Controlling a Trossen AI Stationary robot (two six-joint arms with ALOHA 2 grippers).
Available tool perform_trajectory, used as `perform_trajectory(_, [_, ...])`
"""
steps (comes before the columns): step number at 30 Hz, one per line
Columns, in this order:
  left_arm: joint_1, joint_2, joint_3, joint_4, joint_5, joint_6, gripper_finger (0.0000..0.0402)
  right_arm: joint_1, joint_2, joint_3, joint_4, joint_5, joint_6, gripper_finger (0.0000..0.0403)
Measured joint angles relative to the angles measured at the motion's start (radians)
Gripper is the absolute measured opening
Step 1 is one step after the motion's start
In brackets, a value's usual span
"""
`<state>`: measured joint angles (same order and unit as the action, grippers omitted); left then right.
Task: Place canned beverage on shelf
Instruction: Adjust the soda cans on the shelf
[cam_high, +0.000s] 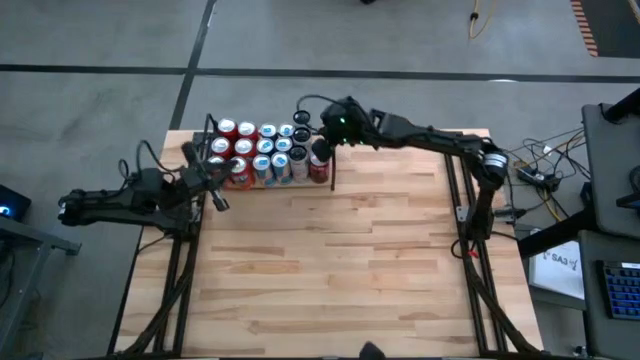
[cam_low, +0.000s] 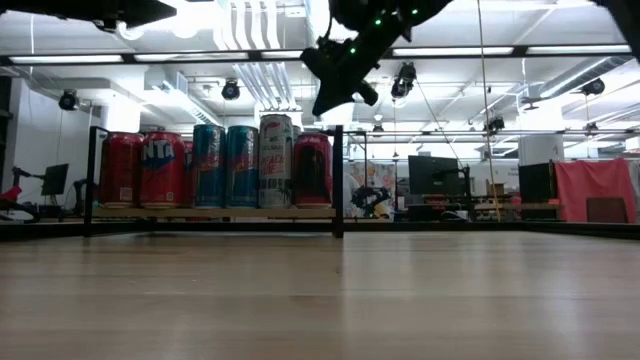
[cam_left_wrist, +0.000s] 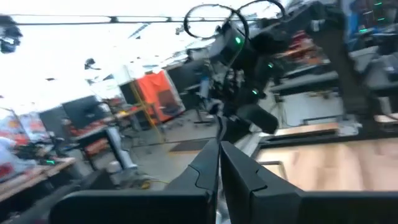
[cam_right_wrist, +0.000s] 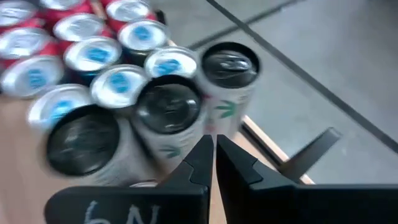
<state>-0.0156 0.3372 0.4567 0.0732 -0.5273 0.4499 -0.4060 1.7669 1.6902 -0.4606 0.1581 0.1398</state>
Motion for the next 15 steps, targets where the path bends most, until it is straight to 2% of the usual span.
perform_trajectory(4, [0.0, -0.034, 0.013, -0.075, -0.015, 0.04, 0.0, -0.021, 0.06, 0.107, -0.08, 0.001, 0.032, 0.0009])
perform_trajectory(8, [-0.001, -0.06, 0.013, -0.07, -0.021, 0.084, 0.0, -0.025, 0.097, 0.176, -0.137, 0.001, 0.068, 0.0009])
perform_trajectory(15, [-0.001, -0.072, 0.013, -0.078, -0.023, 0.117, 0.0, -0.024, 0.125, 0.17, -0.083, 0.002, 0.1, 0.0009])
